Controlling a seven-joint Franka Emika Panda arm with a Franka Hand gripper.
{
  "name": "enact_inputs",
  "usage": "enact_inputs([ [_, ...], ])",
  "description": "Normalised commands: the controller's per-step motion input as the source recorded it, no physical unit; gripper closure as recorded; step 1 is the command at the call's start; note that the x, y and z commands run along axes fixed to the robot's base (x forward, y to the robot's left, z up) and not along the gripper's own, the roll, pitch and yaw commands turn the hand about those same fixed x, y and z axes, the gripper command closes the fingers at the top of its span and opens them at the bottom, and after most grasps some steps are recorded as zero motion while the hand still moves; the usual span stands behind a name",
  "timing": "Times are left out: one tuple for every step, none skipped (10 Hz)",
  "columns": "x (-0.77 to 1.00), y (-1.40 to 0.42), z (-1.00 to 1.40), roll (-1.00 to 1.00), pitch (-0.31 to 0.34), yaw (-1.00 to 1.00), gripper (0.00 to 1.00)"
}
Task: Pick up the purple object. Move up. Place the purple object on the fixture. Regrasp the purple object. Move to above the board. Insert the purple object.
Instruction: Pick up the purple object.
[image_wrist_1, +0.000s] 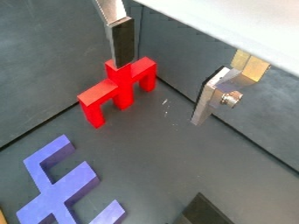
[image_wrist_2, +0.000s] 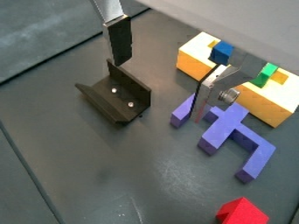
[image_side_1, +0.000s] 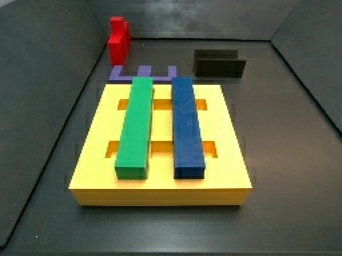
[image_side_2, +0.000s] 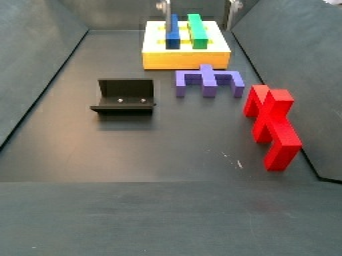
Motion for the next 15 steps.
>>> enact_inputs([
  [0.04, 0.0, 0.0, 0.0, 0.0, 0.0, 0.0],
  [0.11, -0.14, -0.14, -0.04, 0.0, -0.07, 0.0],
  [0.0, -0.44, -0.28, -0.19, -0.066, -0.2, 0.0],
  [0.0, -0.72, -0.43, -0.13, -0.113, -0.28, 0.0],
  [-0.06, -0.93, -0.56, -0.01, -0.126, -0.24, 0.0],
  [0.0, -1.0, -0.67, 0.0, -0.103, -0.17, 0.0],
  [-0.06, -1.0, -0.71, 0.05, -0.11, -0.06, 0.0],
  [-0.15, -0.88, -0.7, 0.08, -0.111, -0.03, 0.0],
  [-0.24, -0.69, -0.67, 0.09, -0.107, 0.0, 0.0],
  [-0.26, -0.59, -0.59, 0.09, -0.109, 0.0, 0.0],
  [-0.2, -0.47, -0.51, 0.1, -0.1, 0.0, 0.0],
  [-0.23, -0.22, -0.46, 0.06, -0.09, 0.0, 0.0],
  [-0.25, -0.01, -0.45, 0.07, -0.09, 0.0, 0.0],
  [-0.22, -0.16, -0.39, 0.13, -0.096, 0.07, 0.0],
  [-0.12, -0.36, -0.32, 0.25, -0.04, 0.14, 0.0],
])
